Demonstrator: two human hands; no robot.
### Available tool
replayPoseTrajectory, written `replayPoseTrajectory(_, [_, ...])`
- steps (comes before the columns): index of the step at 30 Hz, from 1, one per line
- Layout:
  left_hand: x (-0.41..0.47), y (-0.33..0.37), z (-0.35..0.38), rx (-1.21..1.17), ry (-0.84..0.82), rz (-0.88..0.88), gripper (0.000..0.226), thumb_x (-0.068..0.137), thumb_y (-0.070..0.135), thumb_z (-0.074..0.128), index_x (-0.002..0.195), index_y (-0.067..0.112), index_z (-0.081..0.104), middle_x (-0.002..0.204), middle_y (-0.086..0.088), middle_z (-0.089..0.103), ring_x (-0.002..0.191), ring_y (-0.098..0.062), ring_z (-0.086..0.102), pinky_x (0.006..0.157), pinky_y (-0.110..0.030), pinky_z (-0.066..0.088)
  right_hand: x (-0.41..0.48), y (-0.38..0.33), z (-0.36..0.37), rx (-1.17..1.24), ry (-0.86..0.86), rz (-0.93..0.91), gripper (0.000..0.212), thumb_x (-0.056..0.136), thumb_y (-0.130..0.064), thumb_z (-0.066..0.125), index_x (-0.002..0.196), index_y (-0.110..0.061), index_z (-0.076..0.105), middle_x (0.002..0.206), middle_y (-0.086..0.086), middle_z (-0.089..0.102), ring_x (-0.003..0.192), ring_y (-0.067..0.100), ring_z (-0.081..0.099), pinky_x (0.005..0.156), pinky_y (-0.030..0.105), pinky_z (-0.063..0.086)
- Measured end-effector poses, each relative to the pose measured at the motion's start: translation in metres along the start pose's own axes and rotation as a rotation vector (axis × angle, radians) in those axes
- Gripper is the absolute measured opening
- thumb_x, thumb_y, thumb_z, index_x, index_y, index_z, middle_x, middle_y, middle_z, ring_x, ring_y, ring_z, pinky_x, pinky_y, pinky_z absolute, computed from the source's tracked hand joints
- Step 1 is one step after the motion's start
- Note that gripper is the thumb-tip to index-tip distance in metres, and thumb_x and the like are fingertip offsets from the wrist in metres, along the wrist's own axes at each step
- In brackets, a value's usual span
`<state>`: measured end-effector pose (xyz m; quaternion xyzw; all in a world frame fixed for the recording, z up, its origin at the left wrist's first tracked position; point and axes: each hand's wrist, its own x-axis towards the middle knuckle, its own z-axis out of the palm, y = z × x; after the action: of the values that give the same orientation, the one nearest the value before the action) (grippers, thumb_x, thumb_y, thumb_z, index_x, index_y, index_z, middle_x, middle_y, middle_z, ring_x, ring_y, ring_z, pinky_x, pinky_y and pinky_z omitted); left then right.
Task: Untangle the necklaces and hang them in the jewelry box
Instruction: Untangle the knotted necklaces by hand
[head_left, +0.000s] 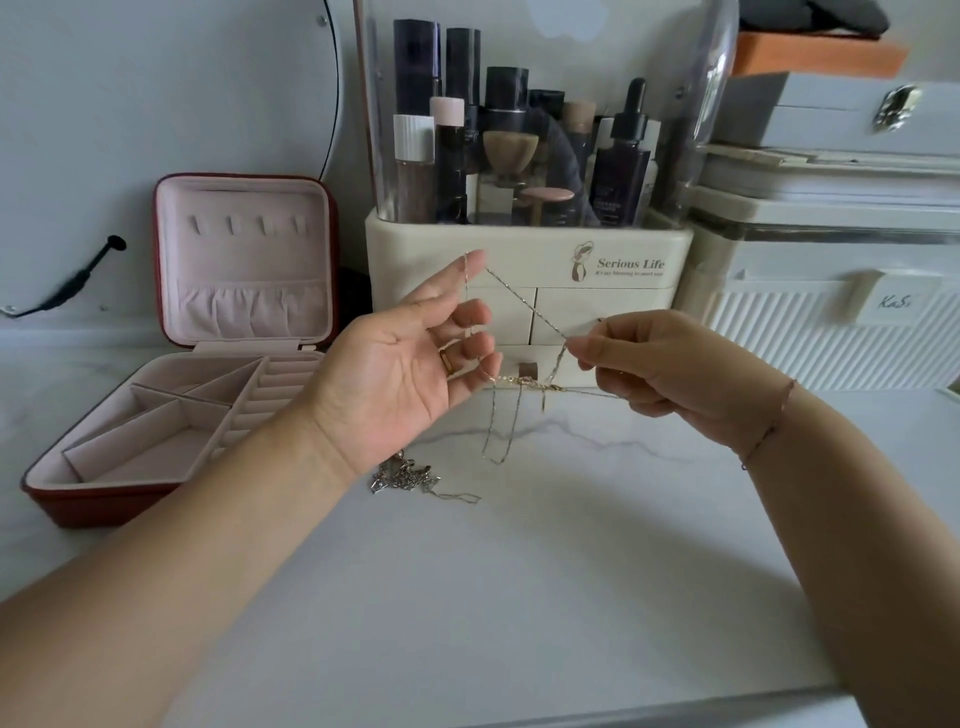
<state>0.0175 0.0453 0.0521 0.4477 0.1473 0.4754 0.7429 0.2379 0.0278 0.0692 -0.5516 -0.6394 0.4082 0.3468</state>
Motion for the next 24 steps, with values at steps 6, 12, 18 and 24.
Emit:
replayPoseTrajectory(6, [0.002,-0.006,0.000,0.126,-0.007,-0.021,0.049,0.082,0.015,0.050,0.130,0.021,0.056,0.075,0.002,0.054,0.056,-0.010,0.044,0.057,-0.022,0.046,0.002,0.004,0.001,-0.096,0.035,0.023,0.024,0.087,-0.029,0.066,0.072,-0.012,0.059,0.049,-0.004,0.045,0.043,0.010,0.024,0.040,0.018,0.019])
replayPoseTrajectory(12, [0.003,-0.003,-0.003,0.160,0.044,0.026,0.045,0.080,0.010,0.051,0.124,0.020,0.060,0.071,0.003,0.052,0.055,-0.008,0.044,0.052,-0.018,0.041,0.000,-0.002,0.008,0.137,-0.185,-0.049,0.028,0.072,-0.029,0.071,0.062,-0.013,0.051,0.061,0.007,0.033,0.043,0.009,0.019,0.038,0.016,0.019])
replayPoseTrajectory(18, [0.000,-0.006,0.002,0.239,-0.024,0.052,0.042,0.084,0.011,0.049,0.123,0.022,0.062,0.076,0.002,0.062,0.069,-0.011,0.060,0.068,-0.023,0.049,0.007,0.005,0.030,0.327,-0.330,-0.054,0.036,0.075,-0.006,0.070,0.062,-0.019,0.039,0.057,-0.005,0.029,0.048,0.008,0.024,0.044,0.016,0.026])
replayPoseTrajectory(24, [-0.001,-0.003,0.007,0.196,-0.095,0.095,0.043,0.086,0.008,0.045,0.124,0.023,0.058,0.085,0.002,0.069,0.085,-0.014,0.067,0.077,-0.025,0.052,0.010,0.010,0.044,0.195,-0.284,-0.051,0.020,0.079,-0.003,0.071,0.098,-0.009,0.069,0.060,-0.004,0.038,0.053,0.010,0.021,0.048,0.020,0.018])
